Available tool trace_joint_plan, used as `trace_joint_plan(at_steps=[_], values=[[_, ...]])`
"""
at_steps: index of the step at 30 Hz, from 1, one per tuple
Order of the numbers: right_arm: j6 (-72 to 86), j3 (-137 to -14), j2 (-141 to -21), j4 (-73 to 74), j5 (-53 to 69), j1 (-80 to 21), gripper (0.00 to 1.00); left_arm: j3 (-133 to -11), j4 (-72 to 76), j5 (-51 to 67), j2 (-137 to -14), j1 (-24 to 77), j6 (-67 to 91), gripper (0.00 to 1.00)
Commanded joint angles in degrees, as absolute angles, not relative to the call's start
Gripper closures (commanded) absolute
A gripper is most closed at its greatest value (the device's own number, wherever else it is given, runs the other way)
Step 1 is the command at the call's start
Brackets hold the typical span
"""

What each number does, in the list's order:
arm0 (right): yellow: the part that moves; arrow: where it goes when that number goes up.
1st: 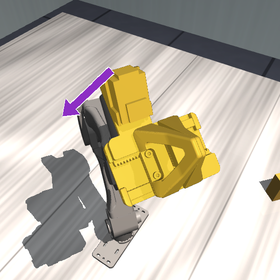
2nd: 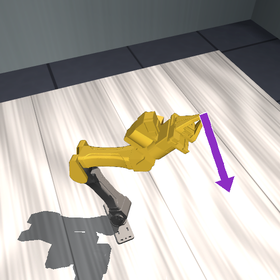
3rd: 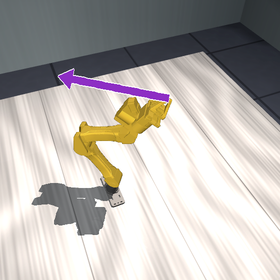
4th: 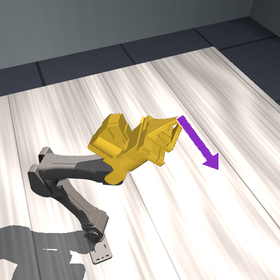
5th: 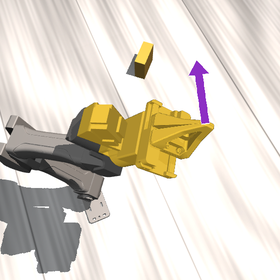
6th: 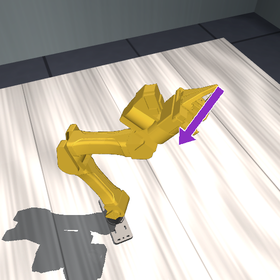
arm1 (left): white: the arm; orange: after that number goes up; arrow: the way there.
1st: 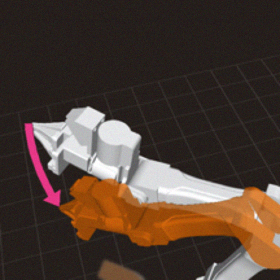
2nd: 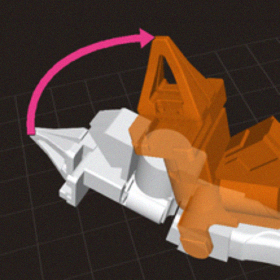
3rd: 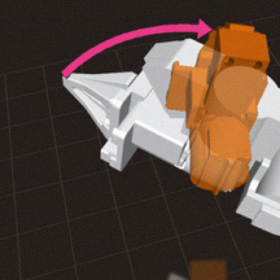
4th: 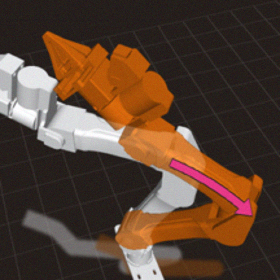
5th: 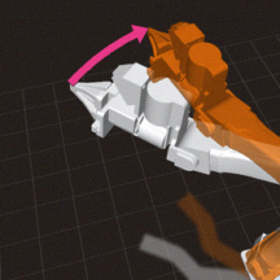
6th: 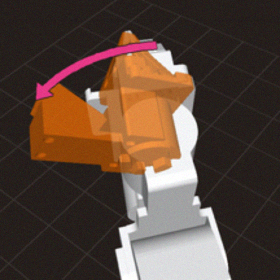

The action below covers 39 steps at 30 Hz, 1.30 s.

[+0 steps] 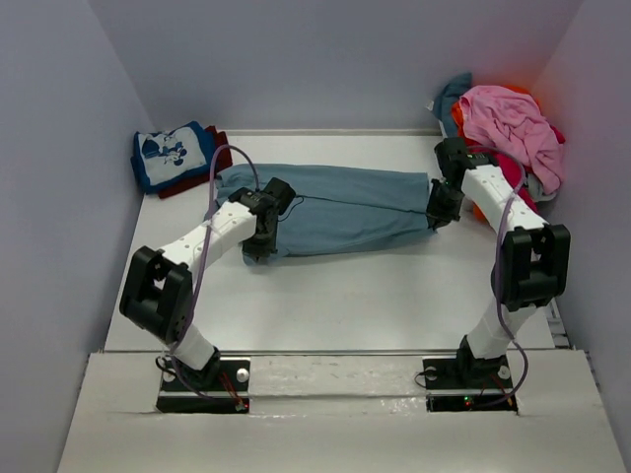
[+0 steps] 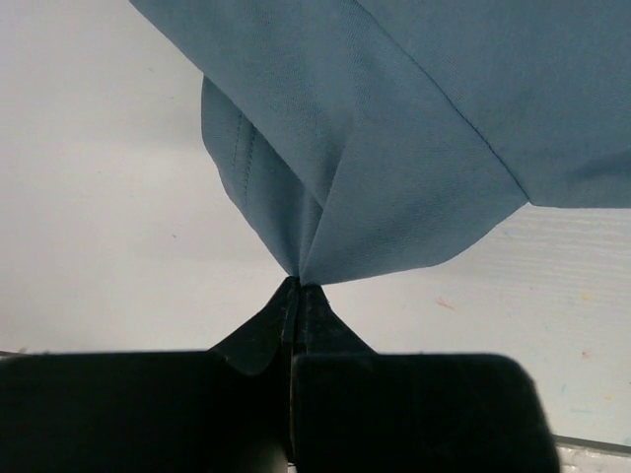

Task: Fold and stack the t-shirts
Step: Grap the side of the flattened tshirt closest away from the robot with both arms, then fold the other side of the tshirt into a rectangle

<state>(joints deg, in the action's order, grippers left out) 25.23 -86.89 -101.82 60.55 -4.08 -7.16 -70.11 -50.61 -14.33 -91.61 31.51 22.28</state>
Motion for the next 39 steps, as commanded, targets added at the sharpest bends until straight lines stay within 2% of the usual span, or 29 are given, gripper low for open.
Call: trace_joint_plan(at_steps=[1, 11, 19, 24, 30, 39], values=[[24.96, -83.77, -96.77, 60.56, -4.22, -7.21, 0.93, -72.07, -55.19, -15.29, -87.10, 31.82, 23.38, 0.94], [25.22, -79.98, -95.01, 59.86, -3.78, -7.21, 0.93, -72.17, -58.09, -20.83, -81.31, 35.33, 28.82, 0.94], [25.05, -79.37, -95.10, 59.68, -3.51, -7.21, 0.93, -67.50, -59.15, -14.33, -79.01, 37.18, 29.80, 0.94], [24.96, -78.75, -94.83, 59.33, -3.69, -7.21, 0.93, -72.32, -61.61, -16.17, -79.89, 37.71, 29.53, 0.94], [25.05, -77.61, -94.66, 58.54, -3.78, -7.21, 0.93, -68.11, -56.96, -18.98, -83.14, 37.71, 29.01, 0.94], [24.96, -80.33, -97.11, 58.10, -4.92, -7.21, 0.93, -79.87, -53.27, -26.10, -94.21, 36.66, 26.20, 0.94]])
